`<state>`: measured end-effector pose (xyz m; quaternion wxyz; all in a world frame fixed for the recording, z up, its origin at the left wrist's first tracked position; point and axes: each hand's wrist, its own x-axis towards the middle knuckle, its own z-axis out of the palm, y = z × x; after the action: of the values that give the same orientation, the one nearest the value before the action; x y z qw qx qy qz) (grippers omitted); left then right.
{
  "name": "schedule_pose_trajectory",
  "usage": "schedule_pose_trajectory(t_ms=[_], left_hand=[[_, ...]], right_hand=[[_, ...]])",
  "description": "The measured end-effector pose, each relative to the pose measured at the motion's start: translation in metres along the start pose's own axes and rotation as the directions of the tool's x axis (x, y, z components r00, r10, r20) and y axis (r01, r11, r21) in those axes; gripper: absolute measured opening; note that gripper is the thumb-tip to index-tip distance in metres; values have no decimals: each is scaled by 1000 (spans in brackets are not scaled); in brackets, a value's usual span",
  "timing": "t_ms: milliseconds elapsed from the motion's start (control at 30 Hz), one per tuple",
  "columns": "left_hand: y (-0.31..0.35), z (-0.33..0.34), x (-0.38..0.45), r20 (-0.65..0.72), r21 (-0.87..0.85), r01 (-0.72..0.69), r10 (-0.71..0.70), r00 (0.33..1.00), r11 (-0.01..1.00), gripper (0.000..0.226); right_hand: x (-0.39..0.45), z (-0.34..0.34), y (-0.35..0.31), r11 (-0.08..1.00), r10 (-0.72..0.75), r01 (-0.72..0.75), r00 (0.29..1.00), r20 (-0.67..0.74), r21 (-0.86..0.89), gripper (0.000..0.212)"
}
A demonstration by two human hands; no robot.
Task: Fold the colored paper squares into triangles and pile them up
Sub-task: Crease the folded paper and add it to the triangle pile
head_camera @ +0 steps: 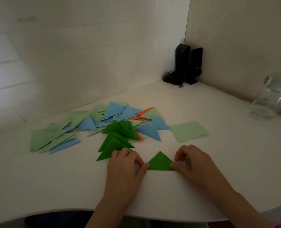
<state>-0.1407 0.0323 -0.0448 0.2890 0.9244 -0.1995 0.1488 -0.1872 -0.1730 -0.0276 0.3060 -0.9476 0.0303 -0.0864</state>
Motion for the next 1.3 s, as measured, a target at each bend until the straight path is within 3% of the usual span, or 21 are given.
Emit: schedule_pose_trajectory(t_ms=[133,267,400,500,600,900,1000,1067,1200,1300], left_hand=[[6,-7,-2,28,-25,-20,21,999,999,18],[32,3,-6,43,130,-17,12,999,991,44],[60,5,2,105,222,71,-97,990,972,42],[57,3,12,218,174,112,-149,964,978,47],[54,-2,14,253,56,106,-117,960,993,32],[32,-19,-1,118,-182,77,-56,991,980,19],[6,-37,-1,21,-186,112,-110,994,976,21],[-11,-47,0,-21,-183,153,-160,987,971,21],[-36,-57,2,-72,-164,212,-226,971,963,23],[-47,-59,5,-87,-125,211,-222,971,970,26]], right_hand=[[-7,-1,2,999,-16,17,999,-31,37,28],[-10,1,-1,999,-5,8,998,-62,50,18],[-10,1,-4,998,-2,5,998,-56,59,17],[-10,1,-4,999,-10,12,999,-46,41,16],[-10,2,-2,999,-21,22,998,-56,23,19],[-9,-11,2,999,-7,11,998,-64,48,14],[0,-17,9,999,-20,33,957,-288,38,17],[11,-18,14,999,-45,38,933,-356,-26,24],[31,-17,26,977,63,-104,975,-213,-187,61],[39,-16,30,959,118,-148,984,-133,-243,72]])
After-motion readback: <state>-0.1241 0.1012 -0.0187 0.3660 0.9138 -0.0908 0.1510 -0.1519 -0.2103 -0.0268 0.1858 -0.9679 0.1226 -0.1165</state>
